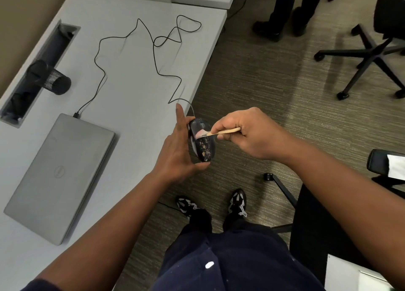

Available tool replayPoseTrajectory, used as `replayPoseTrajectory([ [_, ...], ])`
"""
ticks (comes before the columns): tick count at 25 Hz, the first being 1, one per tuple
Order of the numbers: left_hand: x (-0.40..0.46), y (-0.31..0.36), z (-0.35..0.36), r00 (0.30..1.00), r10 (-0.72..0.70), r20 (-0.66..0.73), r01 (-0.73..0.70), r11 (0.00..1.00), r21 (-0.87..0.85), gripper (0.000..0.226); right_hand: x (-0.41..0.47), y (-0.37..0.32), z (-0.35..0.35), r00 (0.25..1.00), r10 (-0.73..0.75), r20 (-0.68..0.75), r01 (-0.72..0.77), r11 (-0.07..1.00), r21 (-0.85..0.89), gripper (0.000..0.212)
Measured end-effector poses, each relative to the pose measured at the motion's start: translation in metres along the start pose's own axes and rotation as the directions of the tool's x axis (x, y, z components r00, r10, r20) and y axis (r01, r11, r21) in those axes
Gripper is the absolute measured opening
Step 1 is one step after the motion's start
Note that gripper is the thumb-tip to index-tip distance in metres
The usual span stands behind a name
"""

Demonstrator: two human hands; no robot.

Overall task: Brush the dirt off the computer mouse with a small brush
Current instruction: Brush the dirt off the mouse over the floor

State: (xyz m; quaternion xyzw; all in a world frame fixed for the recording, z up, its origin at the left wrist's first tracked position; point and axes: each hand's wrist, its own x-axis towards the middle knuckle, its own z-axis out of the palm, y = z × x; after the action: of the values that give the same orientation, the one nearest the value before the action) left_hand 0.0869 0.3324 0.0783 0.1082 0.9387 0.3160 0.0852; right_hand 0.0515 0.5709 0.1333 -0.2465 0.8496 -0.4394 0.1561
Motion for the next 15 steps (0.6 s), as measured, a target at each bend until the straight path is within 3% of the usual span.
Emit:
replayPoseTrajectory([
  [7,-0.001,0.001,0.0,1.0,-0.024,0.002,0.024,1.0,-0.002,0.168,-0.008,0.013,-0.016,0.993,0.103,-0.057,-0.094,0.985,0.144,0.012],
  [11,-0.002,0.001,0.0,1.0,-0.012,0.0,0.012,1.0,-0.017,0.167,-0.008,0.016,-0.014,0.982,0.111,-0.155,-0.064,0.957,0.283,0.009],
  [15,-0.003,-0.001,0.002,1.0,0.0,0.014,0.001,1.0,-0.031,0.168,-0.004,0.014,0.0,0.978,0.112,-0.176,-0.059,0.958,0.281,0.009],
])
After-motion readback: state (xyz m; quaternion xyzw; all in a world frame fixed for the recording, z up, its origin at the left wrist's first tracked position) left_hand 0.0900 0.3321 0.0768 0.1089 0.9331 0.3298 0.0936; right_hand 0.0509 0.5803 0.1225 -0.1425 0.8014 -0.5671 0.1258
